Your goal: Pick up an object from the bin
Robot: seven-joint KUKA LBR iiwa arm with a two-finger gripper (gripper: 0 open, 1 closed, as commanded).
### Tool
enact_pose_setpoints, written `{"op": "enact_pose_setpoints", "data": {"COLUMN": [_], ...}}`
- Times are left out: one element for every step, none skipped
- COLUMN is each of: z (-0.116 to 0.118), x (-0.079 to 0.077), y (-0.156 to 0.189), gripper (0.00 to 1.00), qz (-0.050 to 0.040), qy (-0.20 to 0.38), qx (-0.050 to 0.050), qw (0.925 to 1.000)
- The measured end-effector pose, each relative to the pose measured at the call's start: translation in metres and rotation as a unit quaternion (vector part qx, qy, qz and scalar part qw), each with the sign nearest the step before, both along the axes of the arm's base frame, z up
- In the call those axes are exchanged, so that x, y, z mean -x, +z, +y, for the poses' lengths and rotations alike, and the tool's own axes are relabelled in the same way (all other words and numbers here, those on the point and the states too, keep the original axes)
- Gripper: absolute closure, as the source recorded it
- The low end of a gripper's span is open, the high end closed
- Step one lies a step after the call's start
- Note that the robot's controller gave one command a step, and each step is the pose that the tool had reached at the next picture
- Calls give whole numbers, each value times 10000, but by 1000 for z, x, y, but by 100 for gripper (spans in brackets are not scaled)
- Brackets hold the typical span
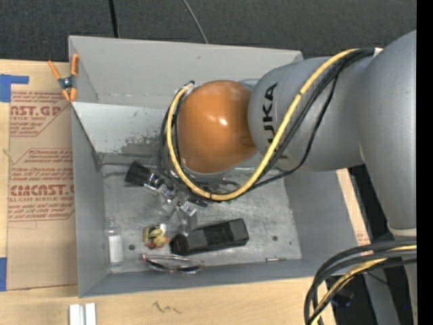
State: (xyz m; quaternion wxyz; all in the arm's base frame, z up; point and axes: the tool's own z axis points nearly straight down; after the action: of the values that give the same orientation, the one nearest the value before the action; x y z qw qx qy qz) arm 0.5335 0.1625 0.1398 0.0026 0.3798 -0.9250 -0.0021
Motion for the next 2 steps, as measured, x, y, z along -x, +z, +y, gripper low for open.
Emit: {"op": "enact_pose_setpoints", "data": {"z": [-2, -23], "x": [0, -17], "y": [38, 71], "gripper": [100, 100], "qz": [-40, -33], "qy": [-889, -1643], "qx": [-9, 5], "qw": [9960, 9864]}}
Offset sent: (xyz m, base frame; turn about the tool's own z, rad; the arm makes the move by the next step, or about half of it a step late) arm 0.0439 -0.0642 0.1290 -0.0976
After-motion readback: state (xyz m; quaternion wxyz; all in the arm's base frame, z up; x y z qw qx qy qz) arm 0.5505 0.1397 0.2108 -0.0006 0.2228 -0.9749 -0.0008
